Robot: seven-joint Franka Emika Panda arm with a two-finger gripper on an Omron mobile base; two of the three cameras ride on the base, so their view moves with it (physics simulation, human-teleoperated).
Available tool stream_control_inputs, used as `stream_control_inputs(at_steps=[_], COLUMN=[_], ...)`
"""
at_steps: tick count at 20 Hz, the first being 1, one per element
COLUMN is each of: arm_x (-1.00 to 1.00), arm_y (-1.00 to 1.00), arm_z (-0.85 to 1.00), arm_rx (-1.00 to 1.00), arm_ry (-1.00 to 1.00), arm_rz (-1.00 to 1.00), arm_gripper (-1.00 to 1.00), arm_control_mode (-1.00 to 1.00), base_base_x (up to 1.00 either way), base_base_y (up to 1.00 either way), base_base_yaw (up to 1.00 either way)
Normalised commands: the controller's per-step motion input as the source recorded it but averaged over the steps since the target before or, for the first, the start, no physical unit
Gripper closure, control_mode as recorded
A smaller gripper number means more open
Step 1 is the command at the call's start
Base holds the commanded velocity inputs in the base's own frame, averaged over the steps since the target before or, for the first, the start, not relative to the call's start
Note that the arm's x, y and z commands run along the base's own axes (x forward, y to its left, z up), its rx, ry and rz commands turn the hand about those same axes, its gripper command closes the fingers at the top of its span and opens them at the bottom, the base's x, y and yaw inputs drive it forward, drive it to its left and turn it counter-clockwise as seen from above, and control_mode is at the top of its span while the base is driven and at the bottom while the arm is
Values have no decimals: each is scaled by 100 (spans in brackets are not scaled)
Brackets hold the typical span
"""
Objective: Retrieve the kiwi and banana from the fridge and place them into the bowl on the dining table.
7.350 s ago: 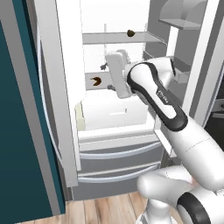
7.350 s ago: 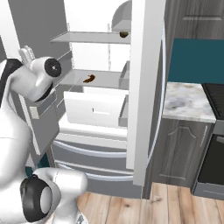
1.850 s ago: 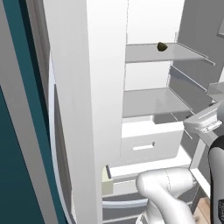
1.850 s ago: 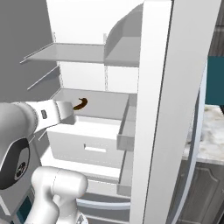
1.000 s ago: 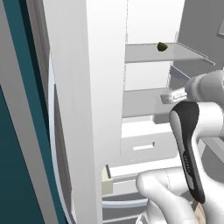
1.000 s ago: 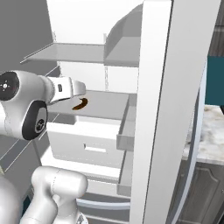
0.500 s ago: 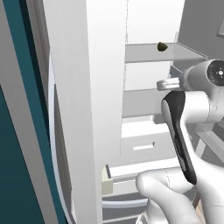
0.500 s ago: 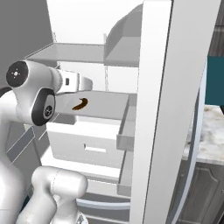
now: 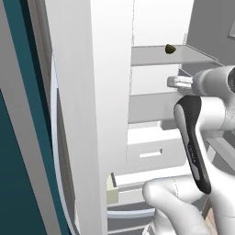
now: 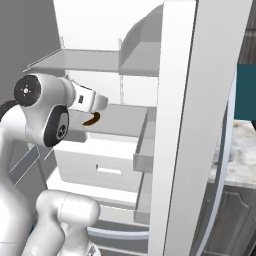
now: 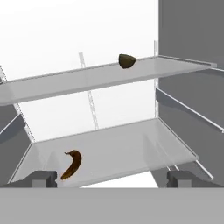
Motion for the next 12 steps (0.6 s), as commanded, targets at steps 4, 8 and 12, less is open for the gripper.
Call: stream_control_inputs(at_steps=[4, 8, 12], arm_x=[4, 25, 40], arm_y=[0, 0, -6], arm_z=[67, 63, 8], arm_rx=[0, 0, 0], arm_ry=[17, 23, 6], arm_rz=[-1, -3, -6], arm_gripper=[-100, -100, -100], arm_control_mode=[-100, -100, -100], base_base_x=[0, 0, 0], base_base_y=[0, 0, 0], base_base_yaw=[0, 0, 0])
